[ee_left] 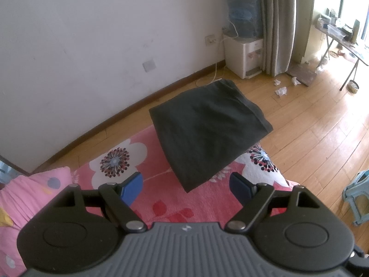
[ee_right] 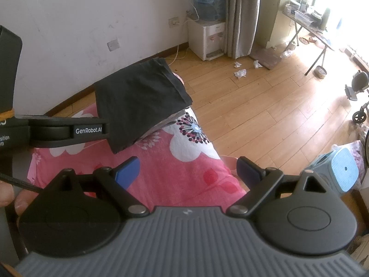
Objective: Fold clothes
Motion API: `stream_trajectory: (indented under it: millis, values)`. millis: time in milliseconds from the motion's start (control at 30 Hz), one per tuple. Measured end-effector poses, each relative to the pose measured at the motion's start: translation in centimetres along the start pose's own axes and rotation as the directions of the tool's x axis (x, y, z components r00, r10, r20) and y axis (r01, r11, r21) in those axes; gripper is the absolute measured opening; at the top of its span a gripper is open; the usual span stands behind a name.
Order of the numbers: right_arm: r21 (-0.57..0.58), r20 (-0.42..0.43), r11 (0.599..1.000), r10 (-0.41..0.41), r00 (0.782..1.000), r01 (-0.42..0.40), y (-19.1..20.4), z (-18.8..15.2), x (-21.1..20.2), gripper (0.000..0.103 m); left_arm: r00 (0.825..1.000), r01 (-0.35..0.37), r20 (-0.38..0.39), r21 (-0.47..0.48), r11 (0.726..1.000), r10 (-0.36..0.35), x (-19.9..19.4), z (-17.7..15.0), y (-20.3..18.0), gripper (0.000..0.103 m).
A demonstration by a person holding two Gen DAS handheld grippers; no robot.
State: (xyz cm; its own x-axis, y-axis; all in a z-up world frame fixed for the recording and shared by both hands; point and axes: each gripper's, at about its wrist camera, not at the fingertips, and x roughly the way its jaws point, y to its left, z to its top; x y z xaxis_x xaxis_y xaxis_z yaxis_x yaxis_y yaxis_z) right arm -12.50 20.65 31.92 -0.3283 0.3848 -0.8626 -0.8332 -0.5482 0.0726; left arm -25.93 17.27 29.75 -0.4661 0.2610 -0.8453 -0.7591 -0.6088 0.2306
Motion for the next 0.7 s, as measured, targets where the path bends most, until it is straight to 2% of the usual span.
stream_trajectory:
  millis: [700]
  values:
    - [-0.005, -0.006, 1.000, -0.005, 1.000, 0.005, 0.30, 0.26, 0.02, 0.091, 1.000, 0.009, -0.011, -0.002, 1.000, -0.009, 0.40, -0.30, 0.30, 0.084]
